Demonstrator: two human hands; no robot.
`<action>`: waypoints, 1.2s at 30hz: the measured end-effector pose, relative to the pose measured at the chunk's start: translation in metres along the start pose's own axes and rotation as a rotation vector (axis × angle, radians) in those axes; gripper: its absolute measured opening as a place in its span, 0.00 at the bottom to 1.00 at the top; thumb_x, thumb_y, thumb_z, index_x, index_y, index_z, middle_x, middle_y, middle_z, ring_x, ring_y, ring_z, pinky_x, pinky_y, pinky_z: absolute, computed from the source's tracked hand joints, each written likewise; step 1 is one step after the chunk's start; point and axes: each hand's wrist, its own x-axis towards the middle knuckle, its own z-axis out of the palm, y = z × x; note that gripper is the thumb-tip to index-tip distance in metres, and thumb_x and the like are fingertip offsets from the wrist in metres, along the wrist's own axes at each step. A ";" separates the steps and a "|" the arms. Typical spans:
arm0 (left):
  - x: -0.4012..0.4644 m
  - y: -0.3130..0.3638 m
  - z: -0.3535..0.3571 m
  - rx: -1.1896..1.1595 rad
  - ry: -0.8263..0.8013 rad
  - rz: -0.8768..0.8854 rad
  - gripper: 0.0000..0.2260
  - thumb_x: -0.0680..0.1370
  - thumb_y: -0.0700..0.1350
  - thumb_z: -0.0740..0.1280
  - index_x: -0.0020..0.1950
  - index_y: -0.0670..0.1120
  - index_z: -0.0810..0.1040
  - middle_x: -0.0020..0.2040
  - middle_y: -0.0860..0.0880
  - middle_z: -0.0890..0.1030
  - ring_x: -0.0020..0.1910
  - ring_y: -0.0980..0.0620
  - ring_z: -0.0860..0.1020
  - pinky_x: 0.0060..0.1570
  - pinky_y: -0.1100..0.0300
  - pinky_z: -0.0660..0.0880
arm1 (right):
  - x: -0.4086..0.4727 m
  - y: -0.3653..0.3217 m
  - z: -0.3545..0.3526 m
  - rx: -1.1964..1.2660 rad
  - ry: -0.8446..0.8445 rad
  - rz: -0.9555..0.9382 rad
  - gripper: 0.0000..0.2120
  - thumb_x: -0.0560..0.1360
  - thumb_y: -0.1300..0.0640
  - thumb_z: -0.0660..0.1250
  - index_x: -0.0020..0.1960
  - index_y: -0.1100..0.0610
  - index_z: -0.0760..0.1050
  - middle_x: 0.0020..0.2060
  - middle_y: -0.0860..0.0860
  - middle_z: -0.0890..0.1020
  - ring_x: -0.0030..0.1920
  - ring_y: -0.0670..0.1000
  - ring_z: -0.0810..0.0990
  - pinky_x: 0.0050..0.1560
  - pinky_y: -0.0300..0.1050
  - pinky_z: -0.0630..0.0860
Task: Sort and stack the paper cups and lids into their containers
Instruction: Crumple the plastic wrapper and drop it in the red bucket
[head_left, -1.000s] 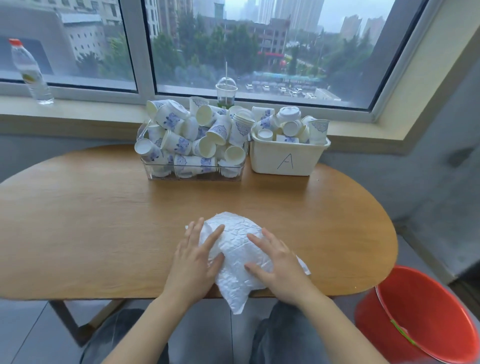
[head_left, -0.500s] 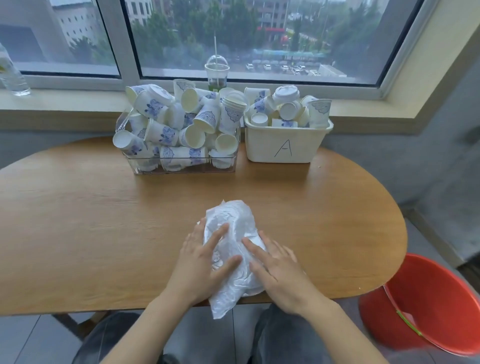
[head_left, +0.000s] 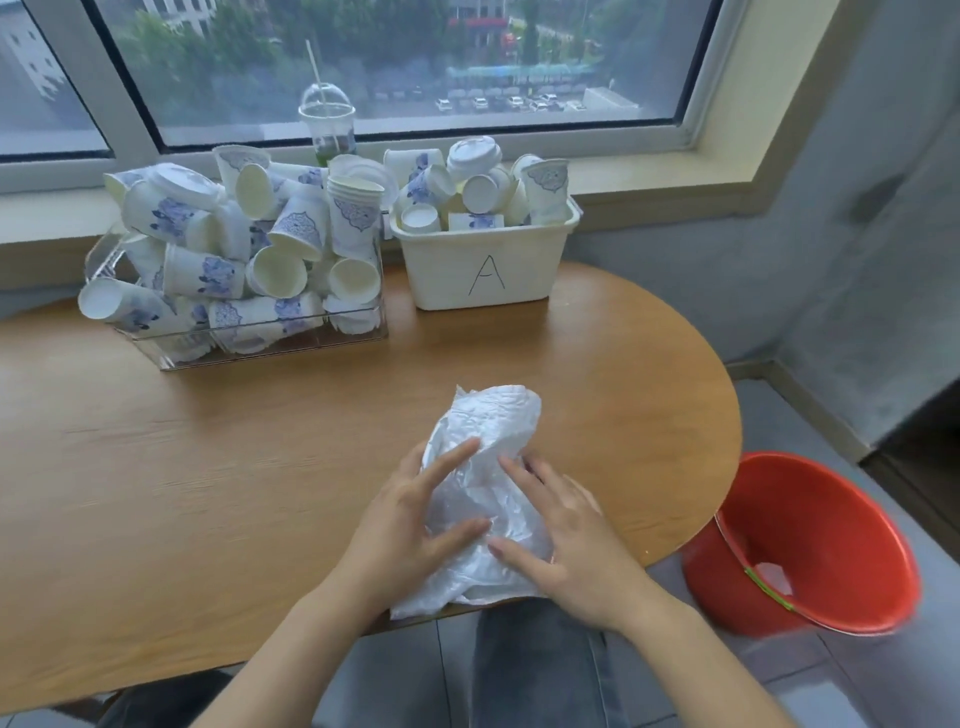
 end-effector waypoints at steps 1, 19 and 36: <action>0.004 0.004 0.005 -0.028 0.002 0.006 0.33 0.74 0.65 0.74 0.77 0.72 0.65 0.73 0.63 0.70 0.73 0.62 0.69 0.65 0.49 0.79 | -0.003 0.005 -0.003 0.039 0.017 0.008 0.39 0.77 0.28 0.61 0.81 0.28 0.43 0.84 0.40 0.48 0.81 0.39 0.46 0.78 0.38 0.46; 0.072 0.106 0.133 -0.191 -0.239 0.189 0.30 0.82 0.40 0.71 0.79 0.62 0.68 0.73 0.64 0.73 0.76 0.63 0.69 0.70 0.71 0.64 | -0.080 0.102 -0.068 0.324 0.428 0.141 0.42 0.77 0.49 0.77 0.81 0.32 0.57 0.81 0.35 0.57 0.81 0.34 0.53 0.74 0.24 0.52; 0.109 0.154 0.323 -0.121 -0.577 0.226 0.32 0.83 0.50 0.70 0.83 0.60 0.59 0.81 0.56 0.60 0.75 0.62 0.64 0.62 0.83 0.57 | -0.179 0.261 -0.079 0.336 0.636 0.490 0.31 0.80 0.59 0.73 0.77 0.38 0.69 0.73 0.30 0.67 0.76 0.34 0.63 0.73 0.32 0.64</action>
